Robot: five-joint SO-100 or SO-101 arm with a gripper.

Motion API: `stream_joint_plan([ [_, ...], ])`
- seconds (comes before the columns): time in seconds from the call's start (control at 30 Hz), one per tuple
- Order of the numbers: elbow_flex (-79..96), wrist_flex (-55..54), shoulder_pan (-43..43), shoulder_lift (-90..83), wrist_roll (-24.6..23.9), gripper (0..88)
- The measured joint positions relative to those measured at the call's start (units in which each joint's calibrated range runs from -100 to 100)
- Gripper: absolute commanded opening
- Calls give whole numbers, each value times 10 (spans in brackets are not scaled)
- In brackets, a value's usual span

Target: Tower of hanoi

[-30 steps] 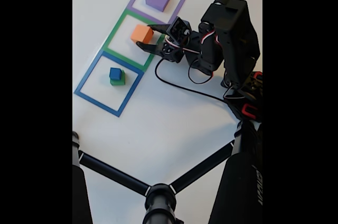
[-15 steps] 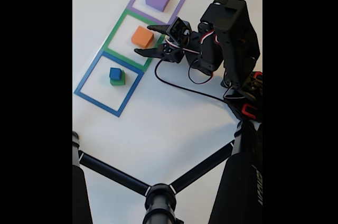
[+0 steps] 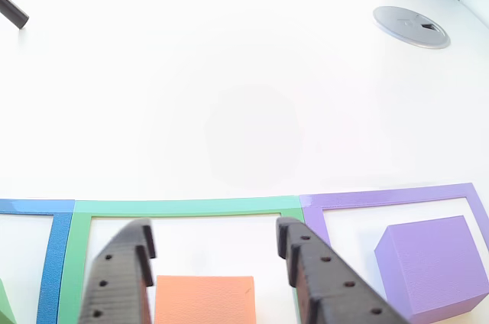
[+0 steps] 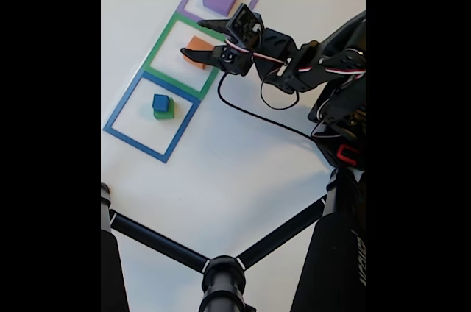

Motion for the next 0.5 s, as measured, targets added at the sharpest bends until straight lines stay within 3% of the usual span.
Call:
stream_joint_plan([
  [0.27, -27, 395, -25, -304, 0, 23],
  [0.5, -212, 758, -74, -401, 2, 4],
])
